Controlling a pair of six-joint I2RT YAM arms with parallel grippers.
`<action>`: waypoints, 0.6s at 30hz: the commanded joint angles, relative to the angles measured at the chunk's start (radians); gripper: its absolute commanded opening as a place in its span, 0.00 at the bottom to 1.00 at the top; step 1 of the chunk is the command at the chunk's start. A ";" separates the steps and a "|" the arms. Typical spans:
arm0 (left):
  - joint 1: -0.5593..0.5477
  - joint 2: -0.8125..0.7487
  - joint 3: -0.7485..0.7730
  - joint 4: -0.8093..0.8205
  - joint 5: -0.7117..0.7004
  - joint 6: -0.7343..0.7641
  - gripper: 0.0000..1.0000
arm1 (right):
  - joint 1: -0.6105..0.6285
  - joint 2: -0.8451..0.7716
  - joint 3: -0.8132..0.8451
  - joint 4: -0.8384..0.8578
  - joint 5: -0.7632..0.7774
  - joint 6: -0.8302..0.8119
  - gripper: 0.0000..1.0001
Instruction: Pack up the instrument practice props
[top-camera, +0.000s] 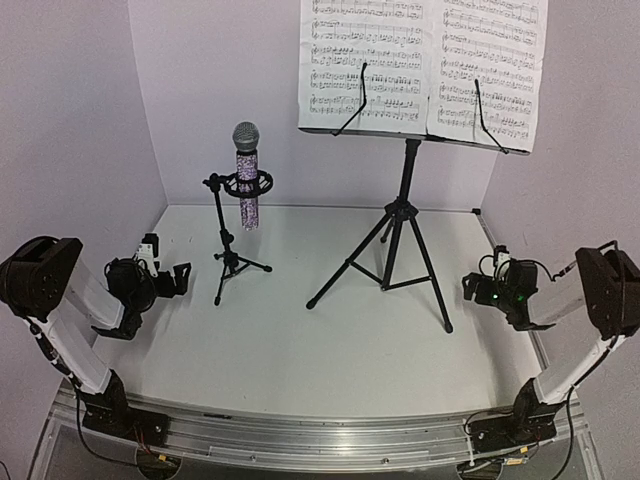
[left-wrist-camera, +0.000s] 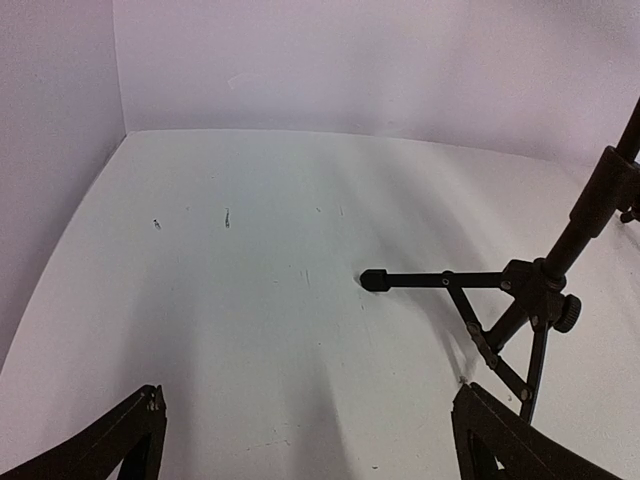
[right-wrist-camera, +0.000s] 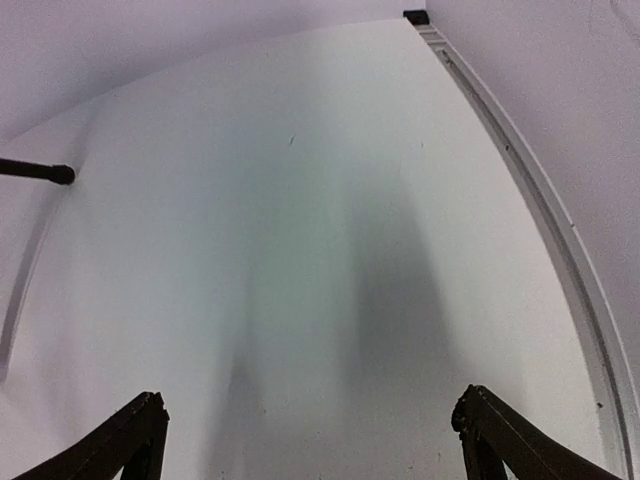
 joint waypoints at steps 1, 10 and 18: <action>-0.007 0.012 0.027 0.013 0.013 0.015 1.00 | -0.006 -0.164 0.015 -0.089 0.062 0.029 0.98; 0.007 -0.194 0.104 -0.290 0.127 0.018 0.99 | -0.006 -0.452 0.035 -0.341 -0.095 0.209 0.98; 0.187 -0.303 0.325 -0.613 0.872 0.060 0.84 | -0.006 -0.591 0.105 -0.485 -0.375 0.259 0.94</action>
